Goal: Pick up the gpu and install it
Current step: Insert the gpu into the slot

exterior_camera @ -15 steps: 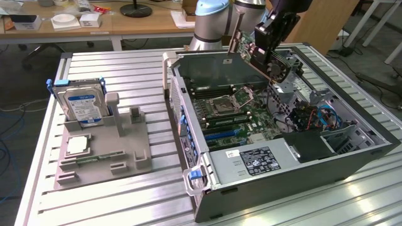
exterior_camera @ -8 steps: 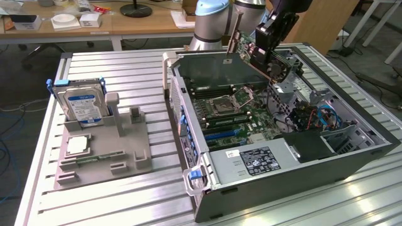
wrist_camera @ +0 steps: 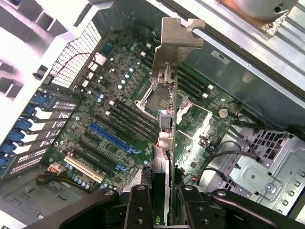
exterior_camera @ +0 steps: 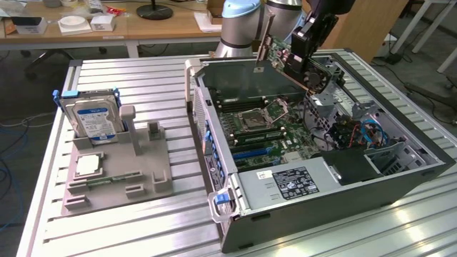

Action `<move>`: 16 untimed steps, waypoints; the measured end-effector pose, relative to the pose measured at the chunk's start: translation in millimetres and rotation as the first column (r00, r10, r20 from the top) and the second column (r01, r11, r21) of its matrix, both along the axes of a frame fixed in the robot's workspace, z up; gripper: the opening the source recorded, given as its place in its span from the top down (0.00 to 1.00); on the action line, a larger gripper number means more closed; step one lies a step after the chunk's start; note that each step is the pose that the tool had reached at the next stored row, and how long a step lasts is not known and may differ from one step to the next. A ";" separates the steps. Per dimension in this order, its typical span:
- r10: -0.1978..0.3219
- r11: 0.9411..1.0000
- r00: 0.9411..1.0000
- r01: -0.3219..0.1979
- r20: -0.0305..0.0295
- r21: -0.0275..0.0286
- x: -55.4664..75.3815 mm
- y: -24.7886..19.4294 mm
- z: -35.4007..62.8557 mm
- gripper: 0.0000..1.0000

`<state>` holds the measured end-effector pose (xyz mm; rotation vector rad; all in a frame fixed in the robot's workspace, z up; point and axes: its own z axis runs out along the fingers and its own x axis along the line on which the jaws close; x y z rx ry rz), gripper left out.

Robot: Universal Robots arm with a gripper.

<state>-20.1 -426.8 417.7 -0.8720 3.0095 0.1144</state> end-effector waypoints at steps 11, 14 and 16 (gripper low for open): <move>0.067 0.998 0.998 -0.067 0.000 0.002 0.0 -0.2 -0.1 0.73; 0.086 0.996 0.996 -0.086 0.000 0.002 0.0 -0.3 -0.1 0.73; 0.098 0.995 0.995 -0.098 0.000 0.002 0.0 -0.4 0.0 0.73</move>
